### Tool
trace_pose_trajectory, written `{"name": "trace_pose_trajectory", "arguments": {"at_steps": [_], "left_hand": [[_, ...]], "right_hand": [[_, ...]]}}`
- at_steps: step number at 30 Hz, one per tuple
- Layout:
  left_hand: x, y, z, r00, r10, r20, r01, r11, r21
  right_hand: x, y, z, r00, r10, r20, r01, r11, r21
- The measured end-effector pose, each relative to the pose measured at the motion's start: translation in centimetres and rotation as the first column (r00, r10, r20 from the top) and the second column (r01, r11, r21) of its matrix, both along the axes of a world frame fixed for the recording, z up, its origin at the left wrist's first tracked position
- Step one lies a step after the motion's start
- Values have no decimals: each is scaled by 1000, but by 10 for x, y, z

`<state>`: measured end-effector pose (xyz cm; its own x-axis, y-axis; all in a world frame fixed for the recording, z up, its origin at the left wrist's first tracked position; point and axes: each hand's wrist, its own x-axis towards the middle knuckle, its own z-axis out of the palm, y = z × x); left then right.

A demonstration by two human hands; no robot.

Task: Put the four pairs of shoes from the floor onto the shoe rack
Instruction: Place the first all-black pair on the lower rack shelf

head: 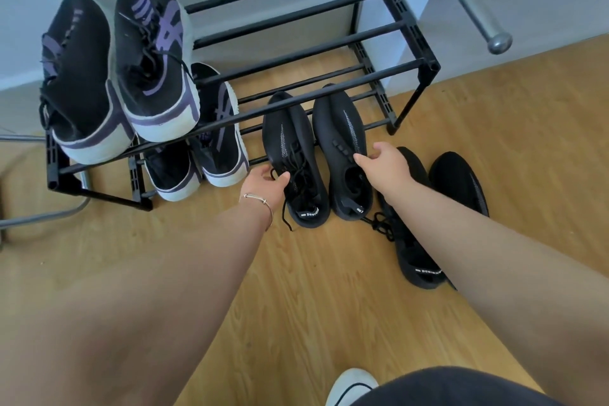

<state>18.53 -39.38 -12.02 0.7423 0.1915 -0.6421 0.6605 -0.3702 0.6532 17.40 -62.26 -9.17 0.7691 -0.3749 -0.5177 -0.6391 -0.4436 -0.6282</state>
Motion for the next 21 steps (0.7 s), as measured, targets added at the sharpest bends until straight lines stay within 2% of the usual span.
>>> {"name": "trace_pose_trajectory", "arguments": {"at_steps": [2,5,8,11,15,21], "left_hand": [[-16,1,7,999,1,-45,-1,1000,-4],[-42,-2,16,988,-129,-87,134,990,48],[-63,-8,14,965,-239,-107,251,960,126],[-74,-17,8,941,-310,-136,332,926,181],[-74,-28,4,929,-338,-154,367,900,237],[-65,-26,-2,929,-338,-150,368,888,275]], "right_hand": [[-17,5,-2,999,-36,3,36,999,30],[-55,14,-2,998,-43,51,40,998,44],[-89,21,-9,997,19,74,-22,999,40],[-105,22,-16,994,110,15,-110,994,18],[-97,23,-23,986,163,-38,-165,984,-70],[-84,30,-32,992,121,-47,-127,979,-159]]}}
